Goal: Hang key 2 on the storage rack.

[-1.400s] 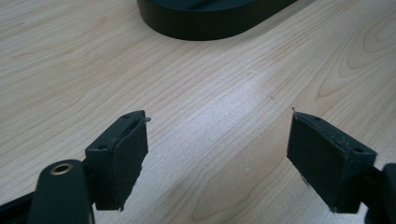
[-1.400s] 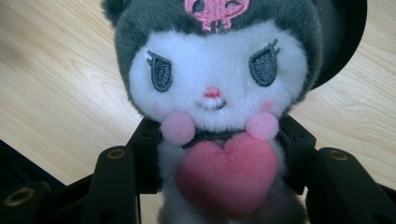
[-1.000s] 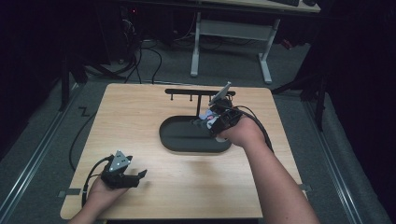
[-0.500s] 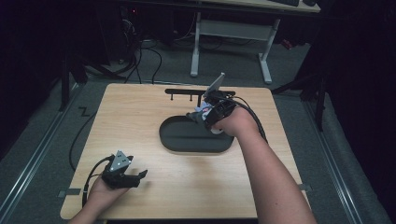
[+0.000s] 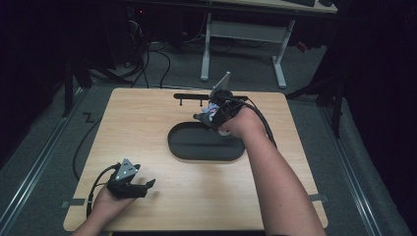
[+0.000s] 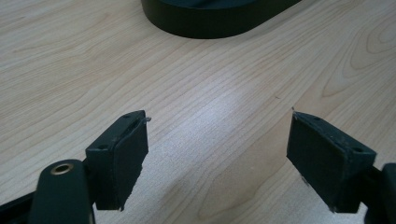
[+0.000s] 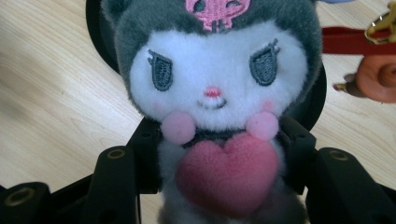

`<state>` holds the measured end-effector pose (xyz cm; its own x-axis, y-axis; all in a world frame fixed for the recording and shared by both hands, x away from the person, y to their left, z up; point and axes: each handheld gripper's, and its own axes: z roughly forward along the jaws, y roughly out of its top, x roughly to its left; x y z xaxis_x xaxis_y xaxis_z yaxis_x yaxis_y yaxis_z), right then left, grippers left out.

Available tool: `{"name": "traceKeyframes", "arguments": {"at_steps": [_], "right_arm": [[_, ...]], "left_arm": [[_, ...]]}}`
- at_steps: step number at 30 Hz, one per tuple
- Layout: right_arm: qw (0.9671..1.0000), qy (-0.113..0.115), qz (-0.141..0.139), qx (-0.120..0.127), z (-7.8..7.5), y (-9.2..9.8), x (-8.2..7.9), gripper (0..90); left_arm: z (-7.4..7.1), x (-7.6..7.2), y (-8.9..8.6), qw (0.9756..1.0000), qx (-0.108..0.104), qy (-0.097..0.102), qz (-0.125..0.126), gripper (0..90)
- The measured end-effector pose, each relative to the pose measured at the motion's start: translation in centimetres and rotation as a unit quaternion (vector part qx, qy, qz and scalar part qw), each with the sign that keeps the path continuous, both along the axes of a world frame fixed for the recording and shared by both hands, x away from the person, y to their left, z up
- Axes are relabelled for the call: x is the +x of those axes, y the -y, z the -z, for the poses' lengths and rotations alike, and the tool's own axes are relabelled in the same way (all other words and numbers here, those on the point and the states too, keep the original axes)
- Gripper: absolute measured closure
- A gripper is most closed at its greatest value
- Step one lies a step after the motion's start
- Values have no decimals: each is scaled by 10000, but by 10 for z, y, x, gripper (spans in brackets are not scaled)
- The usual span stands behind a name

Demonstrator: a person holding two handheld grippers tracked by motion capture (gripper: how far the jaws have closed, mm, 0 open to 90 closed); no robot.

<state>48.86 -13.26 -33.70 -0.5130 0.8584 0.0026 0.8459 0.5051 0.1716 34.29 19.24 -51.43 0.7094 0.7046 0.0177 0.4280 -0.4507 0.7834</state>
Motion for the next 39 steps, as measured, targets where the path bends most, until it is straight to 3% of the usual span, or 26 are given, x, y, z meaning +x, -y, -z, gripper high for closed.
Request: {"name": "traceKeyframes", "arguments": {"at_steps": [10, 24, 31, 39], "right_arm": [[10000, -19, 12, -43, 3, -3, 3, 469], [9998, -63, 147, 153, 33, 7, 5, 463], [9997, 94, 132, 185, 44, 9, 6, 403], [9988, 316, 299, 224, 42, 11, 7, 313]], "left_arm": [[0, 0, 0, 10000, -12, -26, 0, 211], [1, -1, 0, 10000, 33, -51, 43, 213], [2, -1, 1, 9999, 55, -86, 73, 213], [2, 0, 1, 9999, 48, -80, 76, 213]]}}
